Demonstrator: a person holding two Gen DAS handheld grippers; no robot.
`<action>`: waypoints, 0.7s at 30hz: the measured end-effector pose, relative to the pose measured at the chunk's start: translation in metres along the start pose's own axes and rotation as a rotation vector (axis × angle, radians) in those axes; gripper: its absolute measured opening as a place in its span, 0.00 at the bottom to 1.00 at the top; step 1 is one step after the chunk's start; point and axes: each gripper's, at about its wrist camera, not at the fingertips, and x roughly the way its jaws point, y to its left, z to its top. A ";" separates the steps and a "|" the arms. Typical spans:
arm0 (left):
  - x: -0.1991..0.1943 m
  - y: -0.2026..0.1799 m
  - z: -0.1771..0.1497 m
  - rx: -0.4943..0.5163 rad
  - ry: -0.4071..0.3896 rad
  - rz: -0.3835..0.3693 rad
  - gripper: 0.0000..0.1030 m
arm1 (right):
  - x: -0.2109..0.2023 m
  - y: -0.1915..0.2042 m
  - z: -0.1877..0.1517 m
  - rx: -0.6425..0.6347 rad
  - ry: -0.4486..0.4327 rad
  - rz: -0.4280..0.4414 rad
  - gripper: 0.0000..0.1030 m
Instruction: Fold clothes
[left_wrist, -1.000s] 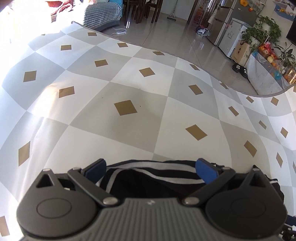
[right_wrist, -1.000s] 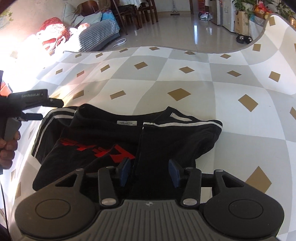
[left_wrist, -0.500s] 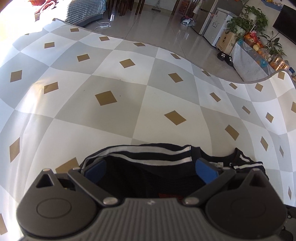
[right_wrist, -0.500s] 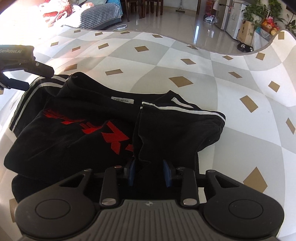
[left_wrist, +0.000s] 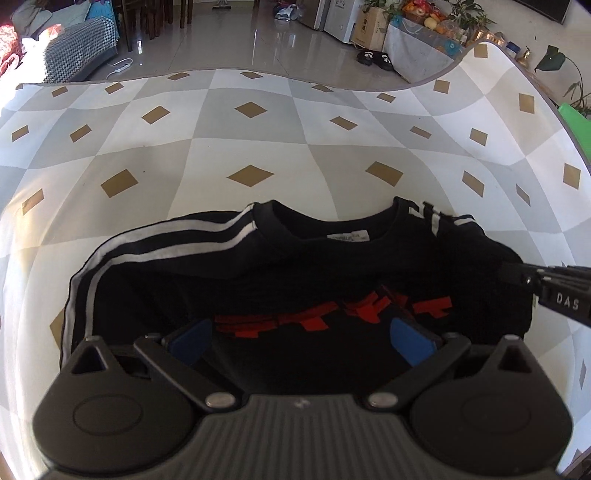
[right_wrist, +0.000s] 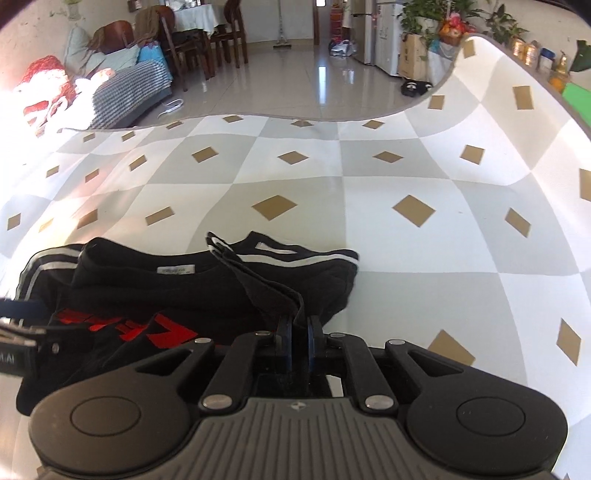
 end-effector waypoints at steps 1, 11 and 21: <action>0.002 -0.004 -0.004 0.018 0.008 0.004 1.00 | -0.001 -0.009 0.001 0.036 0.000 -0.034 0.07; 0.010 -0.016 -0.047 0.088 0.043 0.034 1.00 | -0.022 -0.055 -0.004 0.186 -0.015 -0.149 0.25; -0.002 -0.021 -0.093 0.028 -0.013 0.047 1.00 | -0.026 0.002 -0.031 0.016 0.053 0.142 0.33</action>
